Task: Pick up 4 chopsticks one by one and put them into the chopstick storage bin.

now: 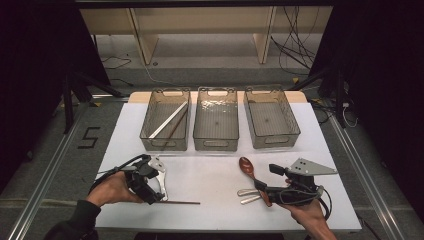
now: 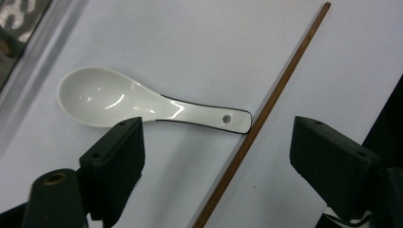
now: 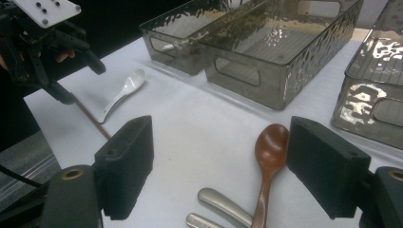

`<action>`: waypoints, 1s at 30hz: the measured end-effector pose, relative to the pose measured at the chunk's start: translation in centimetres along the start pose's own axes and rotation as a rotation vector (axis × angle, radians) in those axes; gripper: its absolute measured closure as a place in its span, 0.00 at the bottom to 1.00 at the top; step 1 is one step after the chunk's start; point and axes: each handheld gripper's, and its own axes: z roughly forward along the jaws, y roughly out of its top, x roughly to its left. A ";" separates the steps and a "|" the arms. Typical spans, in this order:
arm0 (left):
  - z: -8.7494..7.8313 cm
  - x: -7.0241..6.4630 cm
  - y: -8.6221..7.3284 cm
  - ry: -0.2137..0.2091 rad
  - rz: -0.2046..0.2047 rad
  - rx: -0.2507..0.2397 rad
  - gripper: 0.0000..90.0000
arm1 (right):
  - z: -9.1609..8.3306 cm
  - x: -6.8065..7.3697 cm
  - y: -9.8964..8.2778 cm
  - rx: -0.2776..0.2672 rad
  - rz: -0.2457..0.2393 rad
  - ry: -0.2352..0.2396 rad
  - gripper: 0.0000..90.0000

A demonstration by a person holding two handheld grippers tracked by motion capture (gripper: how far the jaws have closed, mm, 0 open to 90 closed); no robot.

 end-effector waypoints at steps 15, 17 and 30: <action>1.7 -0.6 -1.4 -0.033 0.056 0.086 0.39 | 0.0 0.0 0.0 -0.004 -0.002 0.000 0.28; 1.9 -0.7 -1.6 -0.033 0.069 0.104 0.42 | 0.0 0.0 0.0 -0.003 -0.002 0.000 0.28; 2.9 -0.9 -1.9 -0.049 0.111 0.164 0.65 | 0.0 0.0 0.0 -0.004 -0.007 0.002 0.28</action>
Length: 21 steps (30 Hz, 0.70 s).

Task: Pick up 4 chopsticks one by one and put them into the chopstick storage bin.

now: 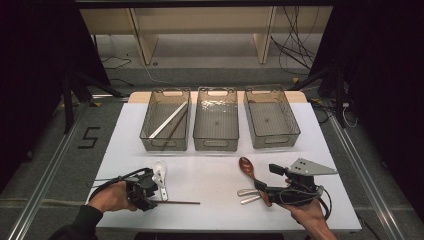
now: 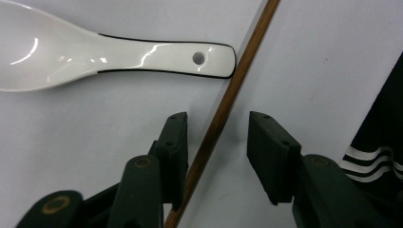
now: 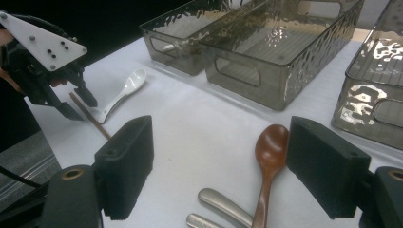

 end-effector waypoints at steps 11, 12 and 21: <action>0.6 0.0 0.0 -0.020 0.023 0.010 0.76 | 0.0 0.1 0.0 0.001 -0.002 0.002 0.28; 0.6 0.0 0.0 -0.020 0.023 0.012 0.78 | 0.0 0.0 0.0 0.001 -0.002 0.002 0.28; 0.5 -0.5 -0.1 -0.032 0.126 0.014 0.90 | 0.0 0.1 0.0 0.006 -0.001 0.005 0.28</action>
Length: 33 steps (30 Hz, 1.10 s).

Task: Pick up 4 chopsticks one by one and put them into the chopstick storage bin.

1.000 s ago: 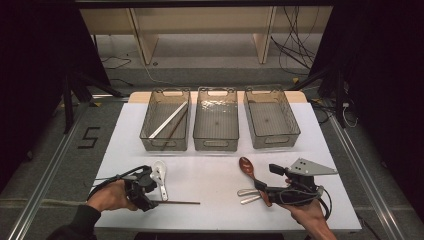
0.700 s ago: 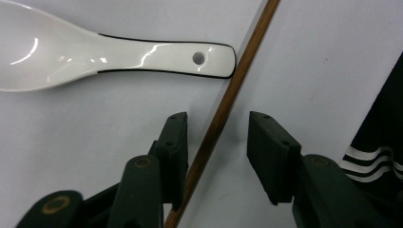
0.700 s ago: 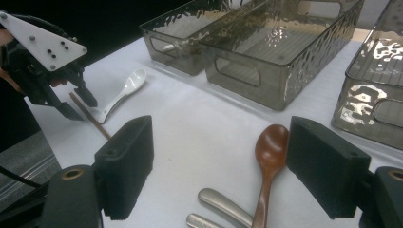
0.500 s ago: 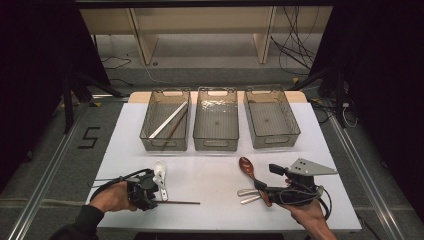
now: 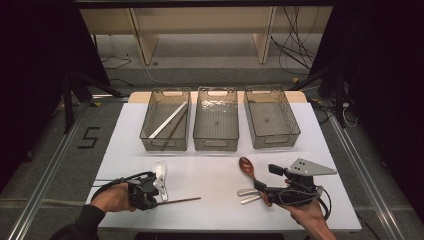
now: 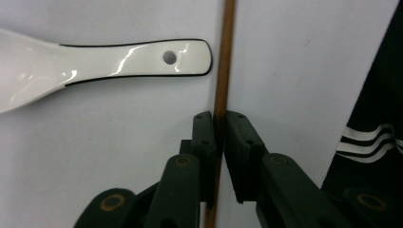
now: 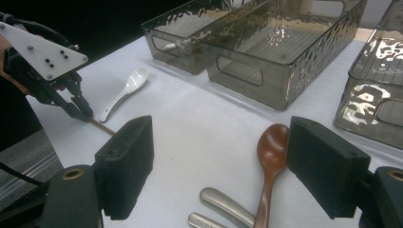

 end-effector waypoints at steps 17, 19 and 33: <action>-0.9 -0.3 0.0 -0.002 0.036 -0.062 0.93 | 0.0 0.0 0.0 0.003 -0.003 -0.001 0.28; -1.4 -0.3 0.1 0.010 0.051 -0.078 0.93 | 0.0 0.0 0.0 0.004 -0.003 -0.001 0.28; -3.1 0.3 0.5 0.019 -0.108 -0.252 0.93 | 0.0 0.0 0.0 0.002 -0.002 -0.003 0.28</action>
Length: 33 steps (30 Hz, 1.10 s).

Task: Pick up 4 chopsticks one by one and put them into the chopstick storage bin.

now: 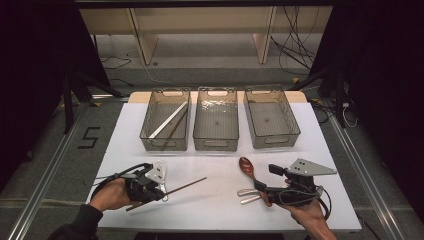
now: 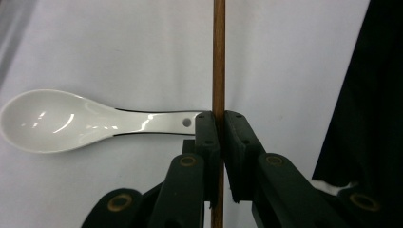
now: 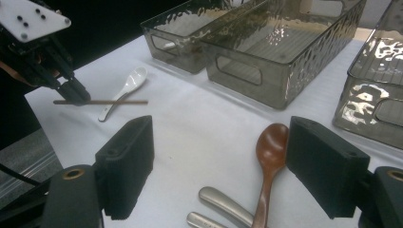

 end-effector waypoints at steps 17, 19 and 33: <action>-1.0 1.5 -0.3 0.058 -0.187 -0.102 0.93 | 0.0 0.0 0.0 0.004 0.006 -0.002 0.28; -1.1 1.6 -0.4 0.064 -0.198 -0.110 0.93 | 0.0 0.0 0.0 0.004 0.006 -0.002 0.28; -1.9 2.7 -0.8 0.124 -0.287 -0.191 0.93 | 0.0 0.0 -0.1 0.005 0.004 -0.004 0.28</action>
